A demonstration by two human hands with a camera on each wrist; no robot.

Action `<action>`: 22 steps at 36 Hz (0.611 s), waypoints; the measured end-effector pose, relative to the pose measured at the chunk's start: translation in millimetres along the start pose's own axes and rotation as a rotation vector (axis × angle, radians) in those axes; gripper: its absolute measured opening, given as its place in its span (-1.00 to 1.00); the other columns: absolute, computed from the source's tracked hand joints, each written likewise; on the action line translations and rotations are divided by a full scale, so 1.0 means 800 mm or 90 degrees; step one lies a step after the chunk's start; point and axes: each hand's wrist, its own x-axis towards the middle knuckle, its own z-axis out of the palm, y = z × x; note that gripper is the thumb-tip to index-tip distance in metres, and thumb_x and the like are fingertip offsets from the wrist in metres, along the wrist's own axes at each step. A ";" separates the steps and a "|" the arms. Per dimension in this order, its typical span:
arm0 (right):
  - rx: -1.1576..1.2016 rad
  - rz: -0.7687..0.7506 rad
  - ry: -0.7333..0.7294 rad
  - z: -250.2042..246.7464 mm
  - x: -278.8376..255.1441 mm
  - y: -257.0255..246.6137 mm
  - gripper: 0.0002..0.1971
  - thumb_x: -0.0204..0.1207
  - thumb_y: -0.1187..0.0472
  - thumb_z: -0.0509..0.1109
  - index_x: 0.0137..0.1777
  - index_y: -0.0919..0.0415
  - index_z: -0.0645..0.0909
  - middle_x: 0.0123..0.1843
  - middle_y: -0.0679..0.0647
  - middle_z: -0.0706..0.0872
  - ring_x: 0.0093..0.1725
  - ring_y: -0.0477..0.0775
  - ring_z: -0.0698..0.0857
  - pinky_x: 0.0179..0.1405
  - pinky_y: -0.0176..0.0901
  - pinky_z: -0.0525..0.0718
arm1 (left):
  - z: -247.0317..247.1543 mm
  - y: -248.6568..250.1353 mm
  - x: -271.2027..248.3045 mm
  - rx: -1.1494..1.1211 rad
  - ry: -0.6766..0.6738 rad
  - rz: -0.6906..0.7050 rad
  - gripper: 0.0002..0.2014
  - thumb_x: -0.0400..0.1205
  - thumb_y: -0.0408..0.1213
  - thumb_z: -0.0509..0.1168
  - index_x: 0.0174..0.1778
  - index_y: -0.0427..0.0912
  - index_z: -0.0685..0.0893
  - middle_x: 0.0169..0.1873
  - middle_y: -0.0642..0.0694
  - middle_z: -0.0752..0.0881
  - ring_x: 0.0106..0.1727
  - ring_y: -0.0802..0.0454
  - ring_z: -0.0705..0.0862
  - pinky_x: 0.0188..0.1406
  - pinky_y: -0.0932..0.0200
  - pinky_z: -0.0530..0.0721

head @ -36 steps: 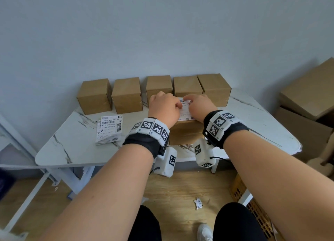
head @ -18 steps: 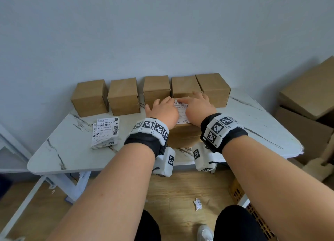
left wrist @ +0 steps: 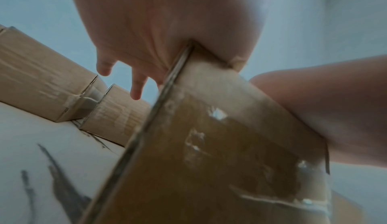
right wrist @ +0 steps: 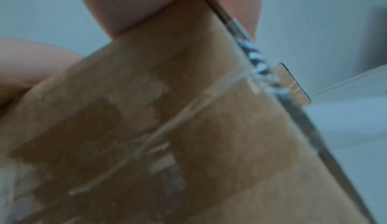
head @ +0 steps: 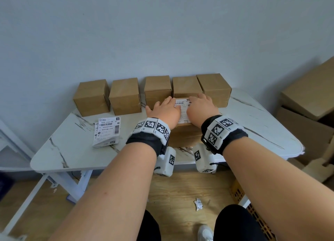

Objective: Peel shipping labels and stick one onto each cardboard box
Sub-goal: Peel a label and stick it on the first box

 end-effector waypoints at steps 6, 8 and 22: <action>-0.035 -0.030 0.017 -0.007 -0.013 0.007 -0.57 0.60 0.24 0.11 0.46 0.04 0.48 0.50 0.17 0.41 0.51 0.22 0.32 0.45 0.19 0.40 | 0.000 0.000 0.001 -0.001 -0.009 -0.001 -0.49 0.76 -0.02 -0.24 0.68 0.12 -0.01 0.68 0.17 -0.04 0.68 -0.11 0.00 0.59 -0.39 -0.15; -0.045 -0.040 0.039 -0.007 -0.018 0.009 -0.60 0.59 0.25 0.11 0.38 0.07 0.53 0.40 0.17 0.48 0.44 0.21 0.38 0.38 0.15 0.46 | -0.001 0.000 0.002 -0.002 -0.013 -0.006 -0.50 0.76 -0.02 -0.23 0.68 0.13 -0.01 0.68 0.18 -0.05 0.68 -0.11 0.00 0.59 -0.39 -0.15; 0.047 -0.060 0.127 -0.008 -0.044 0.023 -0.76 0.52 0.14 0.20 -0.24 0.10 0.69 -0.05 0.01 0.49 -0.28 0.06 0.56 -0.21 -0.08 0.64 | 0.002 -0.001 0.004 -0.012 0.009 0.006 -0.50 0.76 -0.04 -0.21 0.67 0.11 0.04 0.68 0.16 -0.01 0.67 -0.09 0.09 0.60 -0.35 0.00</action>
